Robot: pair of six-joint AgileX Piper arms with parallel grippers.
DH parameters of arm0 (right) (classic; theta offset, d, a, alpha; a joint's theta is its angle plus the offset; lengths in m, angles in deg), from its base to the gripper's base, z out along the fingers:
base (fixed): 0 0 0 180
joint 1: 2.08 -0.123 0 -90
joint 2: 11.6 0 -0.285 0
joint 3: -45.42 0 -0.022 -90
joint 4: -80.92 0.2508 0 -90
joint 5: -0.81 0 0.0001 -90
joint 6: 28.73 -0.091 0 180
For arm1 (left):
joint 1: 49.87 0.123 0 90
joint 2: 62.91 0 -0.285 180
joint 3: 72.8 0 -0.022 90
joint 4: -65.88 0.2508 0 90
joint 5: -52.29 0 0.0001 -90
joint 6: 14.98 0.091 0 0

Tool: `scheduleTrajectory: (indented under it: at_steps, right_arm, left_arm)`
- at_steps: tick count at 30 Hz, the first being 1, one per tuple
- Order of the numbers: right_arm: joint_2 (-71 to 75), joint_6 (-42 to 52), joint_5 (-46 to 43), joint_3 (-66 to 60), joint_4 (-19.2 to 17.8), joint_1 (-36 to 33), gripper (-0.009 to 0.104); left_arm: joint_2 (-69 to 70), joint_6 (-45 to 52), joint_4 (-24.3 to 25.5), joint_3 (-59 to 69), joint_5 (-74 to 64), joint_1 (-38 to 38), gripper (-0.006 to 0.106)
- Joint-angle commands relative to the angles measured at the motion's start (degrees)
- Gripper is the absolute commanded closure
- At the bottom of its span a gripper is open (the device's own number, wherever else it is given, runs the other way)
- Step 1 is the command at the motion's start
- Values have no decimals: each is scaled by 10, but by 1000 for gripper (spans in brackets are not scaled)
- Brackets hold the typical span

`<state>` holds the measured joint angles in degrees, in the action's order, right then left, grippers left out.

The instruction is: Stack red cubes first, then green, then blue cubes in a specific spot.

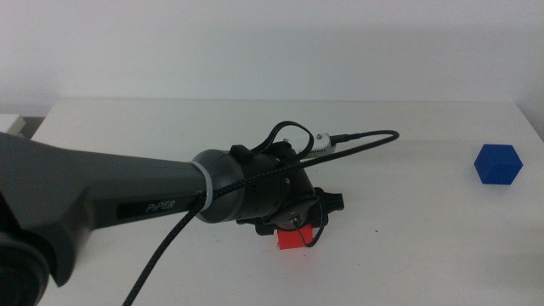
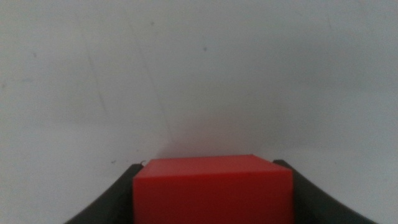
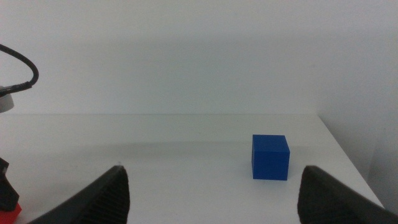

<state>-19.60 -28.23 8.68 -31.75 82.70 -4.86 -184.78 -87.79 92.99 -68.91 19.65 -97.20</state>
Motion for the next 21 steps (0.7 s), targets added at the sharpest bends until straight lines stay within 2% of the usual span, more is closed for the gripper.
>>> scheduleTrajectory:
  at_steps: [1,6,7,12,17,21]
  right_arm:
    - [2,4,-6,0,-1,-2,2]
    - [2,4,-6,0,-1,-2,2]
    - [2,4,-6,0,-1,-2,2]
    - [2,4,-6,0,-1,-2,2]
    - [2,4,-6,0,-1,-2,2]
    - [2,4,-6,0,-1,-2,2]
  left_arm:
    - [2,13,4,1,10,1,65]
    - [2,32,4,1,20,2,43]
    - [2,40,4,1,20,2,34]
    - [2,40,2,1,20,2,8]
    - [43,56,-7,1,-2,2,7]
    - [149,149,-10,2,-140,28,7]
